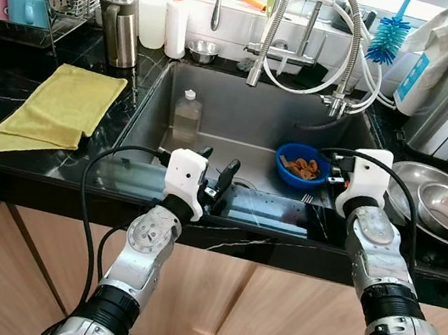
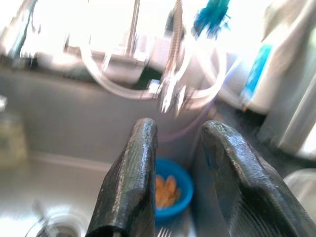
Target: Kitchen organization
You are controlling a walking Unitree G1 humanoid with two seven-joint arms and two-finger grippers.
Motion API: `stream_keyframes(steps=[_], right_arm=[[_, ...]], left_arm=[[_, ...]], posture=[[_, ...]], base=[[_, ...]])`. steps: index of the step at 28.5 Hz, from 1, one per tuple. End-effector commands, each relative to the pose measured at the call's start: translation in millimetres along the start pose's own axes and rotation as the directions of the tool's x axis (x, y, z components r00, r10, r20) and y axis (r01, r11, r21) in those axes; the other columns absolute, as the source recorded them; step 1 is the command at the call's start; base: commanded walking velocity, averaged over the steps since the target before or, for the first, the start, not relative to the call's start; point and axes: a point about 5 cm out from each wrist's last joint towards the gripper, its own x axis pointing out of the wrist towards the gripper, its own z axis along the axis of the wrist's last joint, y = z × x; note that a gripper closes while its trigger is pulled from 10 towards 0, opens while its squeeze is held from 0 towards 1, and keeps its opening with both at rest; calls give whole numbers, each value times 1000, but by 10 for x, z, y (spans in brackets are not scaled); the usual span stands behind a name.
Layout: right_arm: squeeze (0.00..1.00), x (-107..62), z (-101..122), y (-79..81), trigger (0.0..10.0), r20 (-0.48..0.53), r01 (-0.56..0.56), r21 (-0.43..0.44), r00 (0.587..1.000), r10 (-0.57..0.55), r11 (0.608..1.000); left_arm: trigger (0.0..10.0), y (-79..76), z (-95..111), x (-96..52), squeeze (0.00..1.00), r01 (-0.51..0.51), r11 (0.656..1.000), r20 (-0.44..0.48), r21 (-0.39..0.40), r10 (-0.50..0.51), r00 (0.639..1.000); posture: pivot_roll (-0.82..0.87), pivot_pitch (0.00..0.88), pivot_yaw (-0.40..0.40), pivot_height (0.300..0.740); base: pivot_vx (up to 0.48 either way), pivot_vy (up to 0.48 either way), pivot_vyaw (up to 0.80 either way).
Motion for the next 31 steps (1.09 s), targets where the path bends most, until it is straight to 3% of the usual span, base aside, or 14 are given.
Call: stream_keyframes(steps=[1,4,6,8,10,14,16,18,20,26,31], right_arm=[[0,-43,103,-68,10000,63,55,-8,997,-54,998],[0,-190,187,-99,10000,130,110,14,985,-110,994],[0,-222,193,-101,10000,135,117,18,984,-118,993],[0,-407,192,-93,10000,143,125,25,981,-128,992],[0,-443,196,-82,10000,146,127,32,981,-130,991],[0,-513,225,5,10000,169,101,50,980,-108,994],[0,-667,323,99,10000,269,37,46,962,-48,998],[0,-722,328,107,10000,282,31,25,959,-37,999],[0,-722,328,107,10000,282,31,25,959,-37,999],[0,-1067,137,17,10000,256,52,32,965,-58,998],[0,-1122,53,-16,10000,232,92,43,968,-100,995]], left_arm=[[10000,-22,3,22,0,11,1000,-6,10,-11,1000],[10000,-17,0,15,0,11,1000,-8,10,-11,1000],[10000,-17,-2,14,0,11,1000,-9,10,-11,1000],[10000,-14,-21,9,0,19,1000,-17,18,-18,1000],[10000,-12,-24,11,0,19,1000,-19,19,-18,1000],[10000,-25,-24,16,0,22,1000,-17,21,-22,1000],[10000,-17,-15,13,0,17,1000,-11,25,-17,1000],[10000,-5,-17,9,0,12,1000,-11,28,-12,1000],[10000,-5,-17,9,0,12,1000,-11,28,-12,1000],[10000,70,-22,-14,0,-16,999,-12,51,17,1000],[10000,80,5,-2,0,-24,999,6,49,23,1000]], posture=[[123,8,-86,740],[120,5,-81,740],[120,5,-81,740],[97,0,-72,740],[97,0,-72,740],[104,0,-77,740],[108,0,-82,740],[101,0,-81,740],[101,0,-81,740],[96,0,-79,740],[95,0,-75,740]], base=[[0,0,0],[0,0,0],[0,0,0],[0,0,0],[0,0,0],[0,0,0],[0,0,0],[0,0,0],[0,0,0],[0,0,0],[0,0,0]])
